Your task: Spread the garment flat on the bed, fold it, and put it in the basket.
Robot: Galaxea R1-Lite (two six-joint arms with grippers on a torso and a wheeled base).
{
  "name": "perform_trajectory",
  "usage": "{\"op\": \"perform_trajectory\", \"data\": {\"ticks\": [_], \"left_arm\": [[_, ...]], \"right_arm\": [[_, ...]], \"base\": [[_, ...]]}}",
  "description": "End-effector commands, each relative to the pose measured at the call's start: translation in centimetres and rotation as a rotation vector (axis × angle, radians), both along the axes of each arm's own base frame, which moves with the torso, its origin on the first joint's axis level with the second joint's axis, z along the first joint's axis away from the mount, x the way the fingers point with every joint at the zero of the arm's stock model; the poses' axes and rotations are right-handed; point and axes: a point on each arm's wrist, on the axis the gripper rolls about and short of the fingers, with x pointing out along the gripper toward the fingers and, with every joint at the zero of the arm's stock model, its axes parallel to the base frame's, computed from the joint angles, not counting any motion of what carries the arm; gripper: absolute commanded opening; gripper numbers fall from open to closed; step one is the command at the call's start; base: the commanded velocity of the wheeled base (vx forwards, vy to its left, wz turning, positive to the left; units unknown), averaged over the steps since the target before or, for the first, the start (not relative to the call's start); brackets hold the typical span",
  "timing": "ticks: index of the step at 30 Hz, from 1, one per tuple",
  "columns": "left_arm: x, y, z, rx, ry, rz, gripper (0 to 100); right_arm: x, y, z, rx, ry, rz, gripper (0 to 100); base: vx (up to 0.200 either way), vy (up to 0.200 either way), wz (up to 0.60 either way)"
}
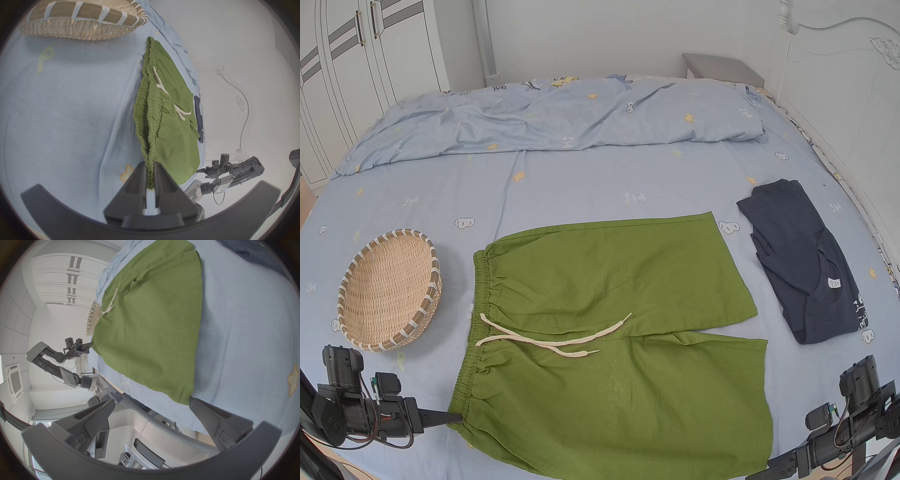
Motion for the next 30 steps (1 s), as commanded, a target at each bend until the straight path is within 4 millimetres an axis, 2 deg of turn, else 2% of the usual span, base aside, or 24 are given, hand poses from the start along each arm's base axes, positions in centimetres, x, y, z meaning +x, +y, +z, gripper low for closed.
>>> {"op": "perform_trajectory", "data": {"ticks": [1,5,19,30], "left_arm": [[-0.3,-0.1,-0.1,-0.003,0.011,0.000,0],[-0.4,-0.1,-0.2,-0.005,0.019,0.000,0],[-0.5,-0.1,-0.2,-0.004,0.022,0.000,0],[-0.5,-0.1,-0.2,-0.006,0.027,0.000,0]], "right_arm": [[-0.1,0.0,-1.2,-0.044,0.089,-0.004,100],[0.2,0.1,-1.7,-0.100,0.098,-0.008,100],[1.4,1.1,-2.9,-0.095,0.088,0.051,100],[1.6,1.1,-2.8,-0.070,0.075,0.045,100]], "base": [[0.000,0.000,0.00],[0.000,0.000,0.00],[0.000,0.000,0.00],[0.000,0.000,0.00]]}}
